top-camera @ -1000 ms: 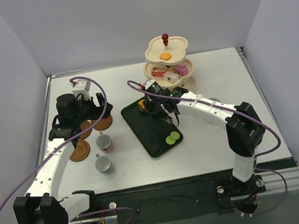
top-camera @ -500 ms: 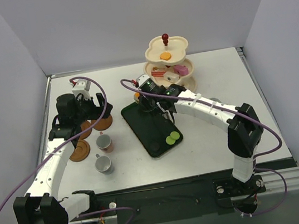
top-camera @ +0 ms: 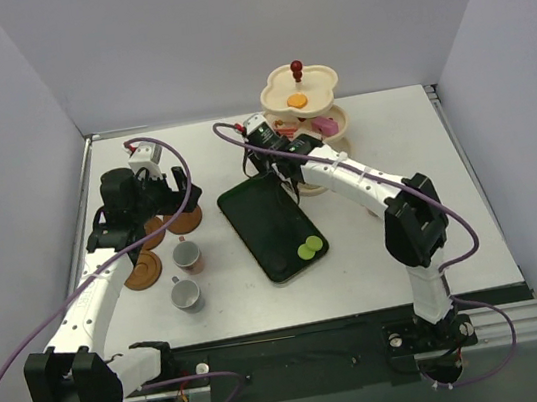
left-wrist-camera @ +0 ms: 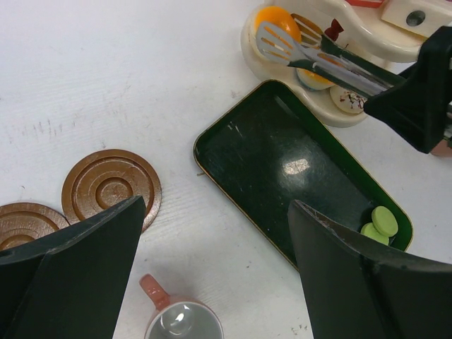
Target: Serve the afternoon tea
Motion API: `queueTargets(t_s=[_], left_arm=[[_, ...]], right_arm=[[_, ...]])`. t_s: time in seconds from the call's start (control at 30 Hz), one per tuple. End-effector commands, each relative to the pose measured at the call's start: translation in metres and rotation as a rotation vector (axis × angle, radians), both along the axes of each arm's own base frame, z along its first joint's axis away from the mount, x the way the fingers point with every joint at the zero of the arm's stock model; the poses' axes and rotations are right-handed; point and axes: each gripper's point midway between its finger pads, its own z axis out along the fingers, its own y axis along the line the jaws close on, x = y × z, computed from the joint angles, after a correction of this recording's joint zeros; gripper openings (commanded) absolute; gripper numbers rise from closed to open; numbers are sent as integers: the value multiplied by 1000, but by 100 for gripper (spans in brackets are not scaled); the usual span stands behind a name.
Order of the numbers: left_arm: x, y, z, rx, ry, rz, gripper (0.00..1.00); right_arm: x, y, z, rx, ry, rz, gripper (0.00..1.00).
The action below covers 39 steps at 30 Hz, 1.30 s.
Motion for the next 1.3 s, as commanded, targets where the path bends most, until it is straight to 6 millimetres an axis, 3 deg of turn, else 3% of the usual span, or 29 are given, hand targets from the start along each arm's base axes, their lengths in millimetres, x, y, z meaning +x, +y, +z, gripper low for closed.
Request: queueTargets(t_s=[0.0, 0.5, 0.83, 1.0, 1.27], left_arm=[[8, -2, 25, -22, -72, -7, 94], [8, -1, 27, -28, -74, -7, 94], [8, -1, 26, -30, -74, -6, 94], [8, -1, 26, -29, -72, -6, 94], [9, -1, 24, -29, -68, -6, 94]], right_arm=[[18, -7, 6, -71, -50, -32, 27], [32, -23, -16, -194, -59, -86, 29], [31, -21, -12, -181, -58, -75, 49], [30, -19, -6, -160, -62, -67, 54], [19, -9, 7, -103, -72, -33, 45]])
